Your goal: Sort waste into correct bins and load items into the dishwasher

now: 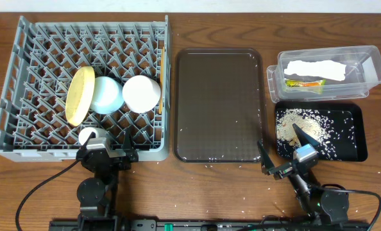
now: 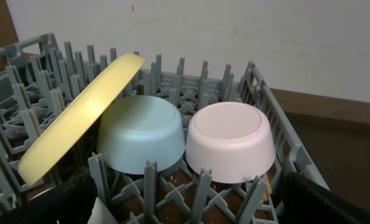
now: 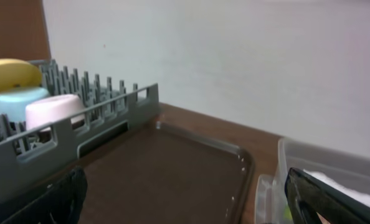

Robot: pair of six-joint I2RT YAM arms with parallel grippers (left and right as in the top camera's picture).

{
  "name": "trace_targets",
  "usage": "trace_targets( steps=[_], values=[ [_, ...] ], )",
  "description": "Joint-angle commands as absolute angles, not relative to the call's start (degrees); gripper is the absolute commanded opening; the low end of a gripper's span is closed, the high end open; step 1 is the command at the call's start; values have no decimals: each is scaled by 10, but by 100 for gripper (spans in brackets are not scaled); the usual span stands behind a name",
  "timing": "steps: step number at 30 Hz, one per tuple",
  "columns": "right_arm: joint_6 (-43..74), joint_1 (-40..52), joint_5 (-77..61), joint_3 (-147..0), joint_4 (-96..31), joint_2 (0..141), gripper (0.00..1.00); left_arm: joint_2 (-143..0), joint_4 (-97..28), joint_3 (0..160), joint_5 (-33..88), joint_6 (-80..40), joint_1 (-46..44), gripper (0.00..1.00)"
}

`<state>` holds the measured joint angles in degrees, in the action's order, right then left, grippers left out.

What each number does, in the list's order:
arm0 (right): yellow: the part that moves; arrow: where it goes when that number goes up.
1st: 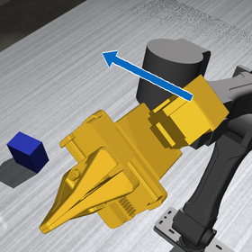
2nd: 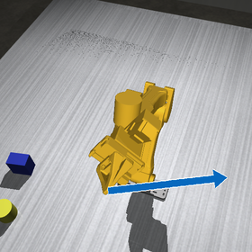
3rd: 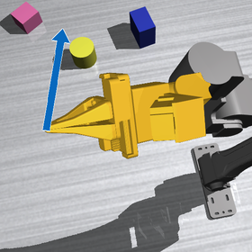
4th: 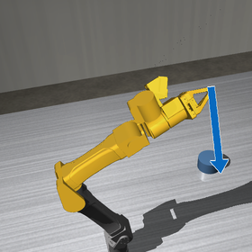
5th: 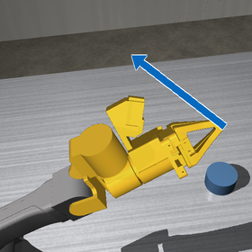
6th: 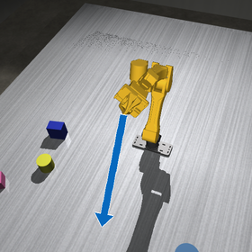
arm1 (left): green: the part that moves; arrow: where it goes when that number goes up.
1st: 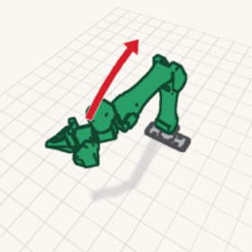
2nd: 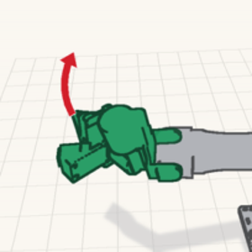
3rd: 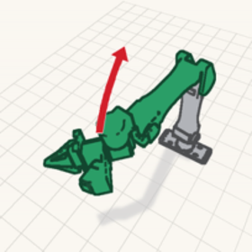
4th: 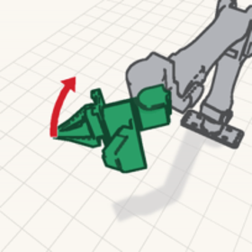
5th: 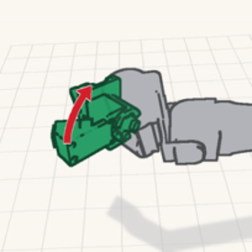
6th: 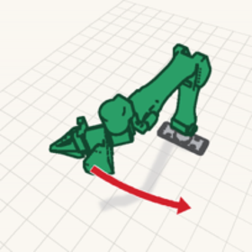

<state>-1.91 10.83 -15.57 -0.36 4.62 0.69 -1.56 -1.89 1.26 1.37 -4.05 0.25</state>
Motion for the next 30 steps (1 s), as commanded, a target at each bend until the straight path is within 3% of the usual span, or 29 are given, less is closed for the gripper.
trace_targets(
  steps=[1, 6, 30],
  values=[
    [-24, 110, -149, -3, 41, 3, 99, -14, -40, 2, 8, -33, 1, 96],
    [-24, 110, -148, -3, -33, 4, 99, -14, -40, 2, 8, -33, 1, 96],
    [-24, 110, -148, -3, -30, 8, 99, -14, -40, 2, 8, -33, 1, 96]
  ],
)
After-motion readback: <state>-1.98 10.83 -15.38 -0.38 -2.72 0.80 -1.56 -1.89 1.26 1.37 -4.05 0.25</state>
